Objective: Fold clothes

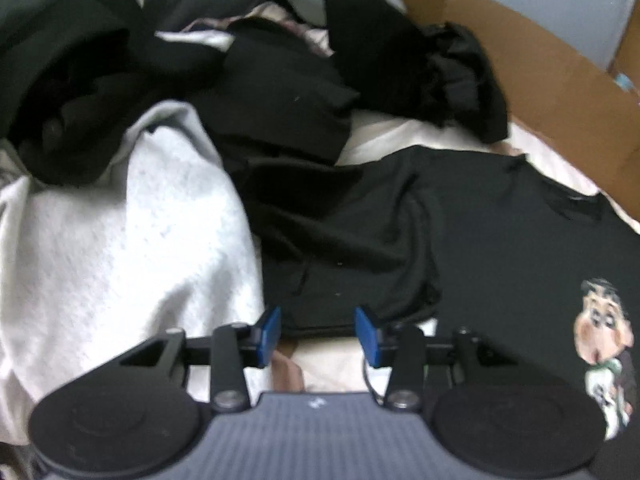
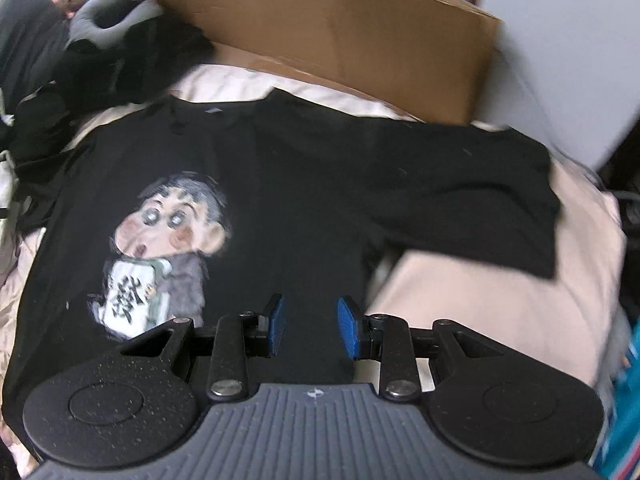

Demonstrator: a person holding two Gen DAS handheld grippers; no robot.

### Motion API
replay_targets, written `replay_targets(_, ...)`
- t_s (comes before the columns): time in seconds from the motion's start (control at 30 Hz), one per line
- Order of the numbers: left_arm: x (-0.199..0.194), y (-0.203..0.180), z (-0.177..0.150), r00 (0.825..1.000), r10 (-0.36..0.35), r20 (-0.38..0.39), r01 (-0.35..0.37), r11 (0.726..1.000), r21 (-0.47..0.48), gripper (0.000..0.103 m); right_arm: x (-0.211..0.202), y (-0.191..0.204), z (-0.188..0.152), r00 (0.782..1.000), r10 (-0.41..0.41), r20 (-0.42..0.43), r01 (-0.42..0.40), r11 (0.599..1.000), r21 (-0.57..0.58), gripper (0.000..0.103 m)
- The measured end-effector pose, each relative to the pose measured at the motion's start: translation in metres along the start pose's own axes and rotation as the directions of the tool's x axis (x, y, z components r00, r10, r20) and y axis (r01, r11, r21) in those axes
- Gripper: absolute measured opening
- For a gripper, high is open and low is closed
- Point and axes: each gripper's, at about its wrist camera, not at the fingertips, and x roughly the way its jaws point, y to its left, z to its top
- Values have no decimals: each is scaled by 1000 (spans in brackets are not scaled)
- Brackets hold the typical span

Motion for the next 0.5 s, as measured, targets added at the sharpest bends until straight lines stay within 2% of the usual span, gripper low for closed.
replay_targets(0.1, 17, 1, -2, 1000, -15, -7, 15, 999, -29, 43, 18, 14, 14, 1000, 27, 6, -27, 999, -44, 36)
replay_targets(0.17, 27, -1, -4, 1000, 13, -20, -13, 1000, -17, 43, 31, 23, 23, 999, 47, 8, -47, 997, -65, 36)
replay_targets(0.33, 42, 3, -9, 998, 48, -39, -50, 996, -68, 42, 64, 51, 46, 995, 95, 3, -93, 984, -154, 36)
replay_targets(0.5, 49, 6, -8, 995, 45, -93, -54, 994, -90, 45, 93, 77, 65, 991, 131, 0, -127, 963, -239, 36)
